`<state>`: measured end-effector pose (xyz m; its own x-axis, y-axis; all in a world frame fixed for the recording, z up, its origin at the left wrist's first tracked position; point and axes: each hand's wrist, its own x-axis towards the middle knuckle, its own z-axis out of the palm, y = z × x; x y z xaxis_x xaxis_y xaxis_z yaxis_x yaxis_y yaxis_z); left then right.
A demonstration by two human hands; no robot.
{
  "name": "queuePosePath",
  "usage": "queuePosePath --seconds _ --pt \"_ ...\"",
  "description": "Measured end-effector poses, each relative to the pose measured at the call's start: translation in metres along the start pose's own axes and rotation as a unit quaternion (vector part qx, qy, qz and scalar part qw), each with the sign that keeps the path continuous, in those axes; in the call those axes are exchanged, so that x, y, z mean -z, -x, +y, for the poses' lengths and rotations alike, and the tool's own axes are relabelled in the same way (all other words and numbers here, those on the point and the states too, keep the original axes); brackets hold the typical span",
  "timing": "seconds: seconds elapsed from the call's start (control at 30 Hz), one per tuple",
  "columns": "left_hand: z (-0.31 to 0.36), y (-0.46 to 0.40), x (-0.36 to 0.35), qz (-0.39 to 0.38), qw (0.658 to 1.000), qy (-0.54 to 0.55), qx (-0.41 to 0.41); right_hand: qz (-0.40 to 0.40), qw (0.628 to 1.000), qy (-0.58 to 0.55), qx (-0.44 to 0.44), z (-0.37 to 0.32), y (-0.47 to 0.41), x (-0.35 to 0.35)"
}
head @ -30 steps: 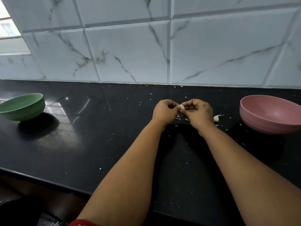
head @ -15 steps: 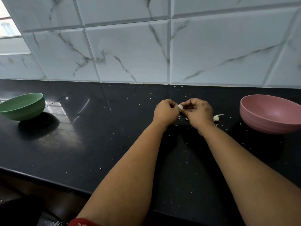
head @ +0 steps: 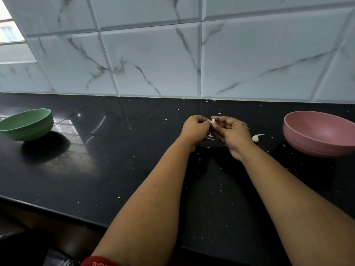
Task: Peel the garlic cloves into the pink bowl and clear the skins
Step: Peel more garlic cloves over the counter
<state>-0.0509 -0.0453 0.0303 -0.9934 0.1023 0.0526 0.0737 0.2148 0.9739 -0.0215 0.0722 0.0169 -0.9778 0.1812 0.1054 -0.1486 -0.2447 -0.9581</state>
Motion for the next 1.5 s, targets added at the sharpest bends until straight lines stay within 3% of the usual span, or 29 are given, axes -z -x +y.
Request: queuePosePath --seconds 0.33,0.5,0.63,0.77,0.97,1.07,1.5 --pt "0.006 0.002 0.001 -0.046 0.993 0.095 0.051 0.009 0.987 -0.147 -0.064 -0.003 -0.003 0.002" --pt "0.011 0.005 0.004 0.013 0.990 0.090 0.109 0.038 0.987 -0.148 -0.056 -0.005 -0.007 0.009" --pt "-0.002 0.000 0.006 0.036 0.986 -0.165 0.010 0.045 0.991 -0.118 -0.047 -0.002 -0.008 0.007" --pt "-0.005 -0.001 0.010 0.055 0.966 -0.249 -0.040 0.052 0.995 -0.082 -0.033 -0.001 -0.009 0.007" --pt "-0.004 -0.001 0.011 0.100 0.976 -0.176 -0.080 0.061 0.997 0.040 0.009 0.003 -0.009 0.006" --pt "0.000 0.001 0.006 0.070 0.984 -0.103 -0.124 0.053 0.993 0.097 0.035 0.003 -0.006 0.004" --pt "-0.002 0.000 0.011 0.087 0.955 -0.209 -0.193 0.054 0.976 0.199 0.075 0.002 -0.003 0.005"
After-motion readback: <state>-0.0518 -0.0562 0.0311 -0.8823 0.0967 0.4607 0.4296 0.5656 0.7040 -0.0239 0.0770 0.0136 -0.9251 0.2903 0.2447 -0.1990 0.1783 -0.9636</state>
